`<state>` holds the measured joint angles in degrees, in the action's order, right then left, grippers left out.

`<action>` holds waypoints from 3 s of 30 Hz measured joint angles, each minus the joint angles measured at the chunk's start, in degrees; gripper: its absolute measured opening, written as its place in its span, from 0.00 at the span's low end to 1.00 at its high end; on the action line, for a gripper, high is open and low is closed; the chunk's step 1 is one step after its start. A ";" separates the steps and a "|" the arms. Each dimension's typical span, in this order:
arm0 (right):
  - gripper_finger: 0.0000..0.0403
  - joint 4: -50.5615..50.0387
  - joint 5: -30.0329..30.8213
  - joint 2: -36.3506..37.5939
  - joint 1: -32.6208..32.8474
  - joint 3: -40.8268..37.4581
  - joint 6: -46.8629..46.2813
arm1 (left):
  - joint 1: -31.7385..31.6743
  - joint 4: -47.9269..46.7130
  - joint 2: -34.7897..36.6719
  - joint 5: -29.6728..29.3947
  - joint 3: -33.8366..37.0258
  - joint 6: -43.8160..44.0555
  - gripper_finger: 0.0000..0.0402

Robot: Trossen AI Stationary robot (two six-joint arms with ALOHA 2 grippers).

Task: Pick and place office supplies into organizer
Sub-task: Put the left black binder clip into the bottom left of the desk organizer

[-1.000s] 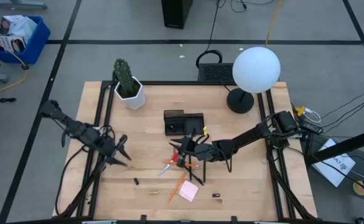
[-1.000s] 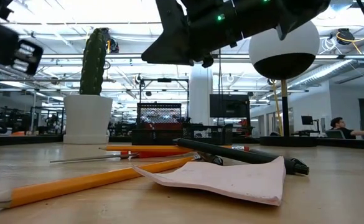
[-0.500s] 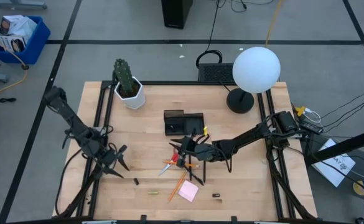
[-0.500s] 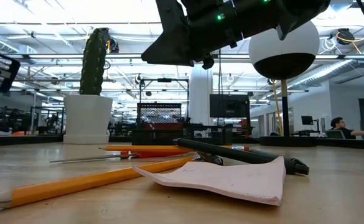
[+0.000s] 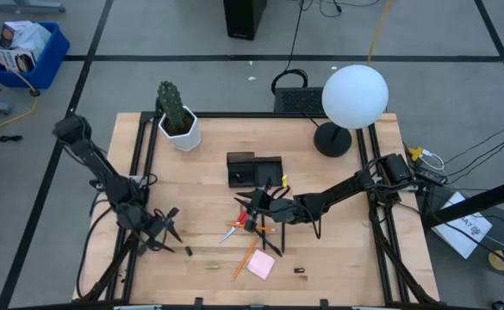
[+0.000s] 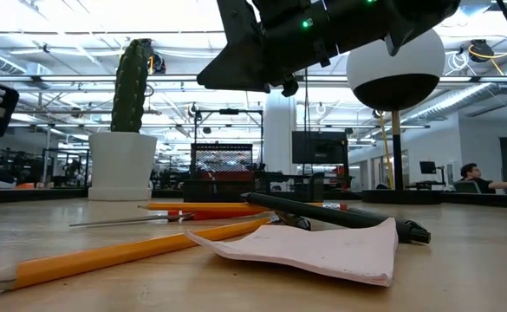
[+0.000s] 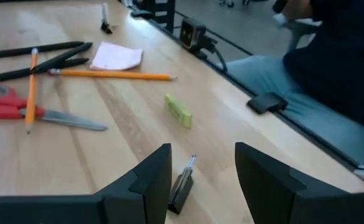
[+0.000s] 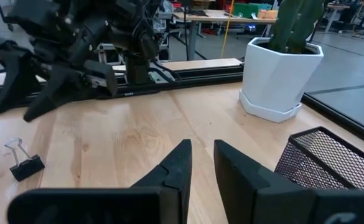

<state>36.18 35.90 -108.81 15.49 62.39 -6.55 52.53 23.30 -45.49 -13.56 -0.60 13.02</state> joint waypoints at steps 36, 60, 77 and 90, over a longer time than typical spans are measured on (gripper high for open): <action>0.15 0.00 -0.01 -0.02 0.00 0.00 -0.29 | -1.18 24.84 -30.89 -3.04 -1.05 2.35 0.45; 0.15 -0.92 -0.02 -0.07 0.00 -0.02 -0.31 | -1.18 25.10 -34.43 -4.29 -2.03 2.67 0.02; 0.15 -1.93 0.00 -0.07 -0.02 -0.02 -0.28 | -8.69 35.55 -34.43 -16.00 -2.03 -2.21 0.05; 0.15 -5.17 3.33 3.05 0.34 -0.03 0.15 | -28.03 37.52 -34.43 -6.14 -3.15 2.77 0.02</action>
<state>31.02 39.23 -105.77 15.83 62.36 -6.40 24.50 60.81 -79.92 -19.70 -3.75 15.79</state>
